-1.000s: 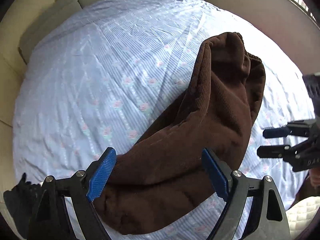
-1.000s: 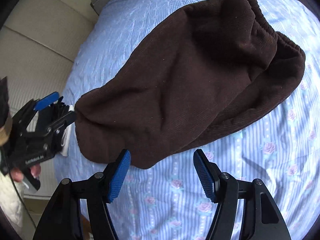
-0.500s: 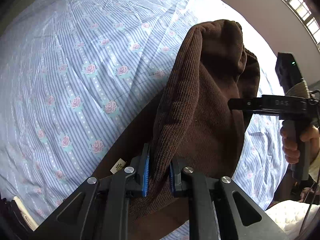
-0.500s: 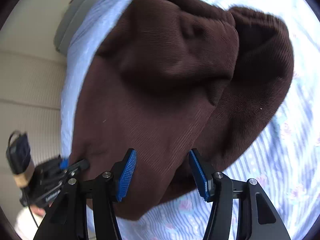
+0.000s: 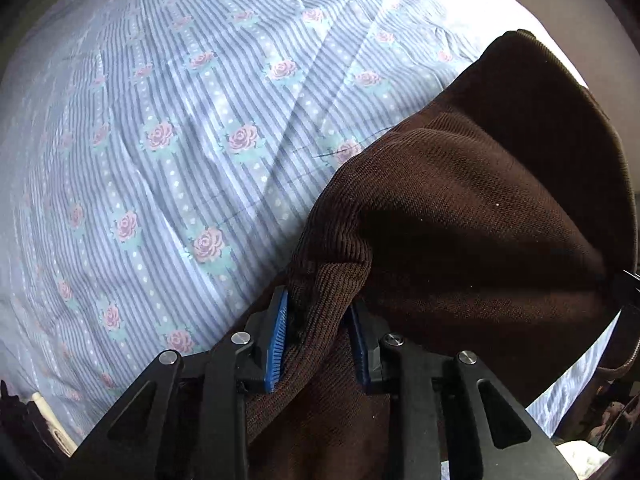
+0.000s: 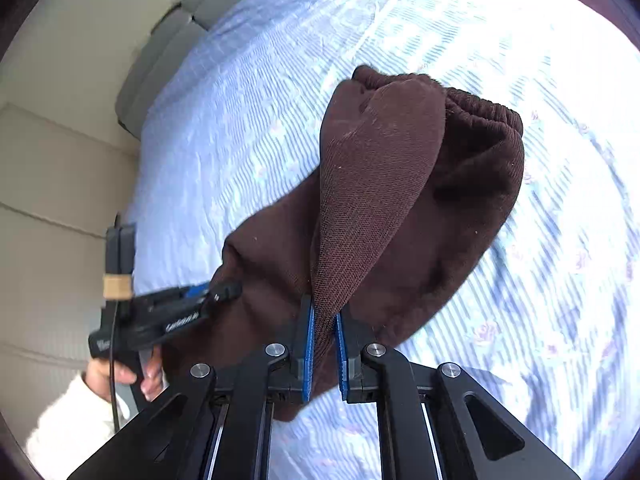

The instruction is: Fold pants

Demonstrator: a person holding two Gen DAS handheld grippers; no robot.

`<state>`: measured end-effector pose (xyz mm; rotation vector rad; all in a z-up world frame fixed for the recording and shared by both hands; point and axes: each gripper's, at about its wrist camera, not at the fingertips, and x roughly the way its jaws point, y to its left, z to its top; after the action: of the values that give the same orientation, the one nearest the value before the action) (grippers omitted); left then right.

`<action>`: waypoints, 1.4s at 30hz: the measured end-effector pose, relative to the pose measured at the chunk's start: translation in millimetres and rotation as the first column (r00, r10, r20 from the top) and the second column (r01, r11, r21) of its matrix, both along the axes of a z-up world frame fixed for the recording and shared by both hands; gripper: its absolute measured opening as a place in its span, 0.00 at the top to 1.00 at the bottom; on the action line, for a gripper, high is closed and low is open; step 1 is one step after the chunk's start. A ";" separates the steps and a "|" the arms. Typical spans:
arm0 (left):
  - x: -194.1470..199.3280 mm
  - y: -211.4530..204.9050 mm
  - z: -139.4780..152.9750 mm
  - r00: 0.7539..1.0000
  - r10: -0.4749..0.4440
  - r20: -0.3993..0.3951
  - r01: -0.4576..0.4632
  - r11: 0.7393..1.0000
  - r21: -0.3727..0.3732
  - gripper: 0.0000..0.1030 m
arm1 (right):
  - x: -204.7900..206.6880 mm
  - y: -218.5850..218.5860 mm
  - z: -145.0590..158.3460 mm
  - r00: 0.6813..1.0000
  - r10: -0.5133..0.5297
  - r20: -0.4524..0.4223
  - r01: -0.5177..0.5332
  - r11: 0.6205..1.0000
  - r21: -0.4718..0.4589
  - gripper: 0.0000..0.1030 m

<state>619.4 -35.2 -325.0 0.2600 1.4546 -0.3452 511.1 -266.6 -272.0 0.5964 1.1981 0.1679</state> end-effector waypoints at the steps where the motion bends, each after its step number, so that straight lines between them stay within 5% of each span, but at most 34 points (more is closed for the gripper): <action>1: 0.2 -1.1 -0.9 1.000 0.003 0.006 -0.003 1.000 0.012 0.65 | -0.5 2.8 -1.8 1.000 0.008 -0.013 -0.008 0.999 -0.031 0.90; 6: -4.1 15.3 26.7 0.995 0.060 0.079 -0.063 0.998 0.032 0.41 | -4.2 5.2 -17.4 0.997 -0.020 -0.080 0.009 0.991 -0.136 0.86; 10: -45.7 38.3 82.1 0.958 0.085 0.276 -0.093 0.996 0.016 0.31 | -31.2 4.0 -0.5 0.999 -0.044 0.007 0.045 0.976 -0.211 0.49; 15: -131.5 39.4 115.8 0.895 -0.026 0.446 -0.026 0.994 0.109 0.31 | -46.3 -4.3 12.5 0.990 0.133 0.043 -0.118 0.963 -0.243 0.49; 21: -234.2 -45.0 85.4 0.815 -0.260 0.518 0.124 0.951 0.283 0.31 | -73.0 -6.7 -6.4 0.983 0.176 -0.045 -0.182 0.957 -0.227 0.49; 26: -246.8 -96.1 36.2 0.823 -0.284 0.491 0.095 0.922 0.375 0.38 | -95.3 -27.3 -9.7 0.984 0.161 -0.077 -0.174 0.959 -0.223 0.49; 31: -227.0 -113.3 -3.1 0.821 -0.328 0.467 0.058 0.862 0.503 0.41 | -101.9 -53.6 -14.2 0.991 0.107 -0.083 -0.124 0.965 -0.230 0.49; 35: -212.1 -112.4 -20.1 0.844 -0.361 0.396 0.089 0.823 0.561 0.59 | -107.5 -71.2 -19.9 0.993 0.061 -0.096 -0.081 0.972 -0.219 0.49; 38: -203.8 -91.4 17.7 0.851 -0.240 0.467 0.005 0.893 0.450 0.57 | -106.9 -78.6 -20.9 0.994 0.046 -0.099 -0.066 0.976 -0.208 0.49; 40: -196.3 -73.6 34.4 0.852 -0.143 0.503 -0.077 0.917 0.391 0.41 | -104.0 -82.0 -17.9 0.996 0.048 -0.080 -0.063 0.978 -0.200 0.49; 42: -187.3 -59.6 39.3 0.869 -0.077 0.490 -0.112 0.932 0.344 0.39 | -95.8 -85.0 -13.8 0.997 0.057 -0.050 -0.065 0.979 -0.192 0.49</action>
<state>432.1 -94.8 -285.7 0.5909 0.9939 0.0202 415.3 -351.7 -285.8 0.3949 1.2596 0.0885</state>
